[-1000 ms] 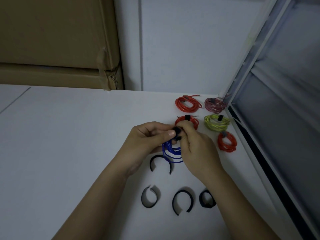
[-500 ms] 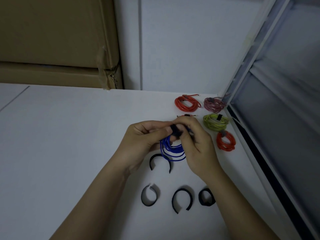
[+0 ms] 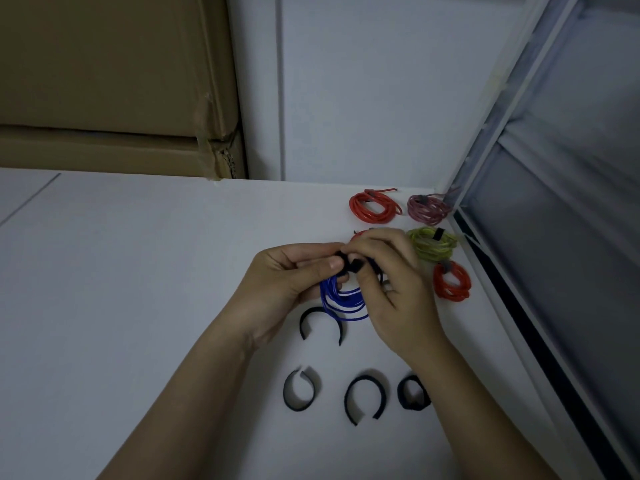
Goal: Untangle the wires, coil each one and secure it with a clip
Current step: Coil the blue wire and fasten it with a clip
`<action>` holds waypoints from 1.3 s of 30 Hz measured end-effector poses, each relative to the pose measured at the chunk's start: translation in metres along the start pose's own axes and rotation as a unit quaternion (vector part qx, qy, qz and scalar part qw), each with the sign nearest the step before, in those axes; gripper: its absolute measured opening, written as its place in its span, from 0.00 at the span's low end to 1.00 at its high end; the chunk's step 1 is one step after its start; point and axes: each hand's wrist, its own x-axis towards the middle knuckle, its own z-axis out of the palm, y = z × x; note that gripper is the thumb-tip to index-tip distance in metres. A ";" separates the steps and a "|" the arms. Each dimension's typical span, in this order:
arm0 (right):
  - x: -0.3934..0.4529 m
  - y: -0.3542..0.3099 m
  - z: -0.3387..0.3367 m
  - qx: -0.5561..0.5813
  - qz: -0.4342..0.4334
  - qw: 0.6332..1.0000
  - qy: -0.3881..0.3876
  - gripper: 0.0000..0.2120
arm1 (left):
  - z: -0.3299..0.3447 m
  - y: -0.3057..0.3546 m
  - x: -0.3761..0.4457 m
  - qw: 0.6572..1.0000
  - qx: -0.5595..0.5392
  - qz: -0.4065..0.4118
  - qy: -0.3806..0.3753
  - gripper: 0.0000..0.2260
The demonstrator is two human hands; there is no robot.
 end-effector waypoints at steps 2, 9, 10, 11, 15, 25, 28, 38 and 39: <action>-0.002 -0.001 -0.002 -0.018 -0.021 0.999 0.021 0.12 | 0.001 -0.001 0.000 1.000 0.013 0.007 0.013 0.13; -0.003 -0.001 -0.008 -0.038 -0.069 0.997 -0.004 0.07 | -0.001 -0.001 0.001 0.998 0.033 0.035 0.047 0.11; -0.003 -0.001 -0.008 -0.053 -0.079 0.995 -0.004 0.06 | -0.001 -0.001 0.001 0.997 0.038 0.040 0.052 0.09; -0.002 -0.001 -0.007 -0.080 -0.094 0.992 -0.006 0.06 | -0.001 -0.001 0.001 0.996 0.047 0.045 0.056 0.08; 0.001 -0.004 -0.008 -0.192 -0.189 0.963 0.025 0.09 | -0.002 -0.004 0.002 0.987 0.123 0.083 0.063 0.05; -0.006 -0.001 -0.003 -0.110 -0.083 0.987 0.078 0.07 | 0.002 -0.010 0.001 0.974 0.191 0.124 0.004 0.08; -0.004 -0.003 -0.004 -0.087 -0.046 0.991 0.095 0.07 | 0.004 -0.011 0.000 0.970 0.203 0.130 -0.010 0.08; 0.000 -0.005 -0.007 0.015 0.092 0.994 0.049 0.05 | 0.003 -0.013 -0.002 0.959 0.249 0.134 -0.039 0.11; 0.001 -0.007 -0.008 0.043 0.118 0.991 0.045 0.08 | 0.004 -0.014 -0.002 0.960 0.242 0.133 -0.037 0.11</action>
